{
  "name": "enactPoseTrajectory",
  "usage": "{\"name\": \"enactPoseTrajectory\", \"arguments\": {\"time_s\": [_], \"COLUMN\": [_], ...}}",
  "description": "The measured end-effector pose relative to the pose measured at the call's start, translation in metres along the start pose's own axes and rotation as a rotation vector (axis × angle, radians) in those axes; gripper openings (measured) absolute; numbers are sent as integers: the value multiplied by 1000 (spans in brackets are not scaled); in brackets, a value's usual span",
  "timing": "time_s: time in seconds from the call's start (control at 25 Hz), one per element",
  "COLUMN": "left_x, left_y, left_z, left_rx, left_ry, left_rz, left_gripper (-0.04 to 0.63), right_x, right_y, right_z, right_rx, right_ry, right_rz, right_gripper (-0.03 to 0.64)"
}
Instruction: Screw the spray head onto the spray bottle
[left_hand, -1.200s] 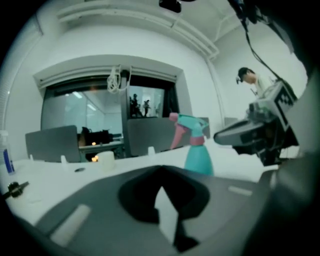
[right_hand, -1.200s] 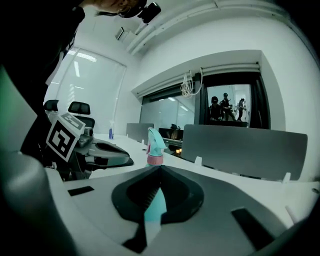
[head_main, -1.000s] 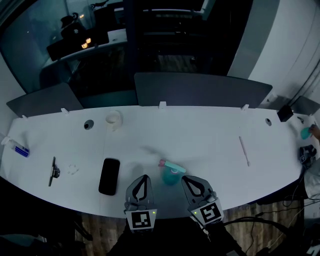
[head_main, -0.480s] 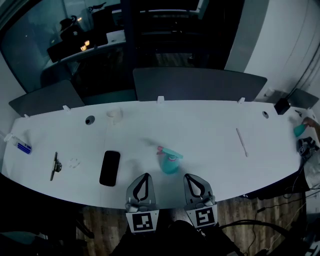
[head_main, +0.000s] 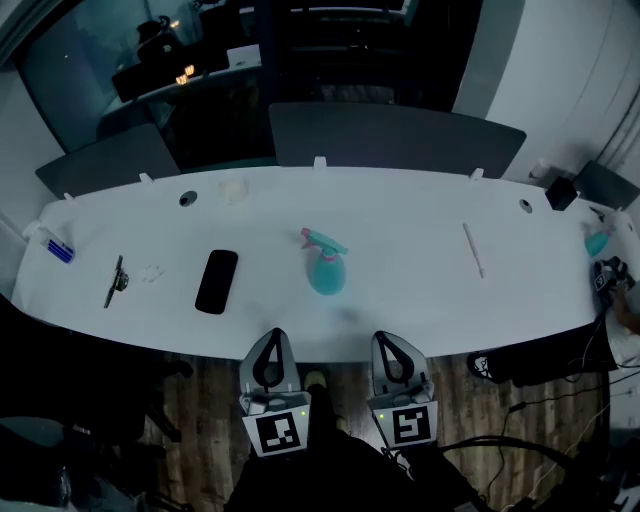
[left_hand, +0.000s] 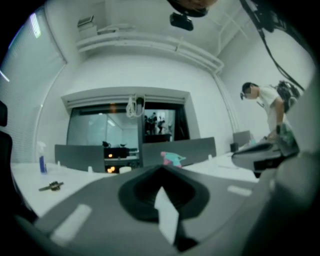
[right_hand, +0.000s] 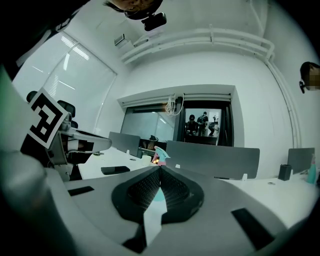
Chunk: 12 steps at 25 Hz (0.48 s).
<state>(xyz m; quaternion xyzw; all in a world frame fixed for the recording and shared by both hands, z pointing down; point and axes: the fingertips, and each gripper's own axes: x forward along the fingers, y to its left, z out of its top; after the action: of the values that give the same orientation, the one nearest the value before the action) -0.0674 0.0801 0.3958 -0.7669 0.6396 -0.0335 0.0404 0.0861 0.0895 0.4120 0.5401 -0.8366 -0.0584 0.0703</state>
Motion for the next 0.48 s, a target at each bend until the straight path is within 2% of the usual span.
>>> {"name": "enactPoseTrajectory", "arguments": {"time_s": [0.24, 0.48], "left_x": [-31, -35], "left_y": [-17, -26], "left_z": [13, 16], "left_rx": [33, 29], "left_ry": [-49, -35], "left_rz": [-8, -46], "left_gripper": [3, 3], "right_x": [-31, -38], "right_y": [0, 2], "right_z": [13, 28], "right_rx": [-9, -16], "right_ry": [-36, -56], "right_rz": [-5, -13], "right_gripper": [5, 5]}}
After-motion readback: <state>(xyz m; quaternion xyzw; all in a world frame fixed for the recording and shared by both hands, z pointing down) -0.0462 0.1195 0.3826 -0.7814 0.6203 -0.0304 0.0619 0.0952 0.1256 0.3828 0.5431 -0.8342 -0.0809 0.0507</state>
